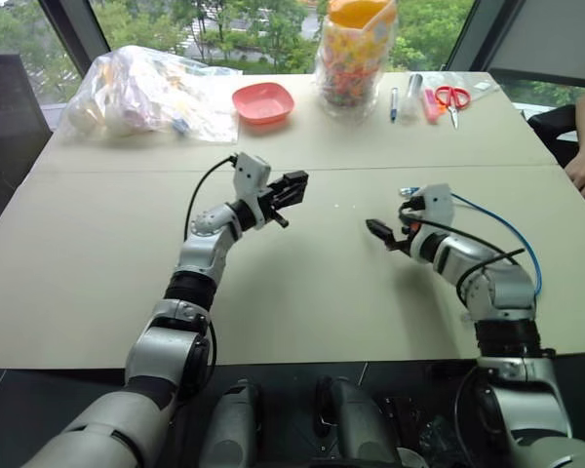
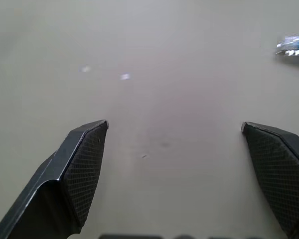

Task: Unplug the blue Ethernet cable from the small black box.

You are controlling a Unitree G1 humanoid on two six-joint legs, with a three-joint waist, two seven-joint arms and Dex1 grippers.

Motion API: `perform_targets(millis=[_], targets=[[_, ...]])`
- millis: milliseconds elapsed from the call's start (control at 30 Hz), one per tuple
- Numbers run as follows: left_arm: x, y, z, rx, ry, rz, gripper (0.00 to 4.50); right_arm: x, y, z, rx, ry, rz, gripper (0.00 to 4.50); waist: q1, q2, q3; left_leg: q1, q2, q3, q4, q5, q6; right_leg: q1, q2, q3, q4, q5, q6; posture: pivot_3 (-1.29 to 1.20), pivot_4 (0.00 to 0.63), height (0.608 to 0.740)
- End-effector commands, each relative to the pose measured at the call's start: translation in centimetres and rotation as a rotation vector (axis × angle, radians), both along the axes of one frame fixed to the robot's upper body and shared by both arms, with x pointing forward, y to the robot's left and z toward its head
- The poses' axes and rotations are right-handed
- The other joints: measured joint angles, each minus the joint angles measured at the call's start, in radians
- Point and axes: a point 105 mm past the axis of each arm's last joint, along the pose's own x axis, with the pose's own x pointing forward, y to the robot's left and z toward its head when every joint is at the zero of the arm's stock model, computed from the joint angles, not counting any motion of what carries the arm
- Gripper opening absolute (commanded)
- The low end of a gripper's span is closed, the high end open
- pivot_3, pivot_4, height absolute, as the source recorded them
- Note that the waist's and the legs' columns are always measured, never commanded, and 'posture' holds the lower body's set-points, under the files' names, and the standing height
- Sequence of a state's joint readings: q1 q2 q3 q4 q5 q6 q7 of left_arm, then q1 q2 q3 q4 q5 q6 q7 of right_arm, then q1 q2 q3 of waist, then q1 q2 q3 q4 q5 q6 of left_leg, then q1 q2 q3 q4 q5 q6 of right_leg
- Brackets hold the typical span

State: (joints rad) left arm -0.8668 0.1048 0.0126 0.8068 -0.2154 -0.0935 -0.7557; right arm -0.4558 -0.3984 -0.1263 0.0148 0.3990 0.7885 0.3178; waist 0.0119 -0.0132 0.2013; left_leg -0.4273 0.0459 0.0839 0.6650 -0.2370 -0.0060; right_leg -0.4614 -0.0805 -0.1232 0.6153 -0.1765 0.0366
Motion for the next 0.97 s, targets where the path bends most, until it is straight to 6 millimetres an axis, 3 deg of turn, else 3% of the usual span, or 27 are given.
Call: perform_targets(millis=[33,200,267,500,567,667,833,967], targets=[[0.1,-2.1,0.4,0.059,-0.11,-0.011,0.54,-1.2,0.4,3.5,0.044,-0.136,-0.031,4.44,-0.001,0.0,0.0,0.0,0.0,0.0,0.0,0.0,0.0,0.0,0.0,0.0,0.0,0.0,0.0,0.0,0.15,0.74],[-0.3,-4.3,-1.0,0.098,-0.094,-0.06,0.54,-1.9,-0.5,4.4,0.07,-0.194,-0.1,4.44,0.0,0.0,0.0,0.0,0.001,-0.002,0.001,0.0,0.0,0.0,0.0,0.0,-0.001,0.001,0.0,0.0,0.15,0.74],[-0.5,-4.9,-1.5,0.107,-0.072,-0.088,1.57,-2.2,-0.9,4.8,0.065,-0.212,-0.111,4.5,0.0,0.0,0.0,0.0,0.001,-0.002,0.001,0.0,0.0,0.0,0.0,0.0,-0.001,0.0,0.0,0.0,0.15,0.74],[-0.6,-4.5,-1.7,0.122,-0.068,-0.115,4.23,-2.9,-1.5,4.6,0.03,-0.224,-0.125,4.5,-0.001,0.0,0.0,0.0,0.0,-0.002,0.0,-0.001,0.001,0.0,0.001,0.0,-0.001,0.0,0.0,0.0,0.15,0.74],[-0.6,-3.8,-1.2,0.103,-0.065,-0.136,4.23,-3.2,-1.5,4.4,0.005,-0.223,-0.114,4.5,-0.002,0.0,0.0,0.0,0.001,-0.002,0.0,-0.001,0.001,0.0,0.001,0.0,-0.001,0.0,0.0,0.0,0.15,0.74],[-1.3,-0.2,0.9,0.038,-0.052,-0.185,4.23,-4.3,-1.2,4.0,-0.003,-0.223,-0.041,4.5,-0.006,0.0,0.0,0.0,0.001,-0.002,0.0,-0.001,0.001,0.0,0.001,0.0,-0.001,0.0,0.0,0.0,0.15,0.74],[-5.6,4.2,2.5,0.023,0.033,-0.238,4.23,-5.7,-0.9,3.7,0.012,-0.222,0.052,4.5,-0.027,0.0,0.0,0.001,0.003,-0.002,-0.002,-0.001,0.002,0.0,0.002,0.001,0.0,0.0,-0.001,0.0,0.15,0.74],[-8.5,7.0,2.0,0.071,0.138,-0.201,4.23,-6.5,-0.6,3.7,0.026,-0.222,0.116,4.5,-0.023,0.0,0.0,0.002,0.003,-0.003,0.001,-0.001,0.002,0.001,0.002,0.001,0.0,0.0,-0.001,0.0,0.15,0.74]])
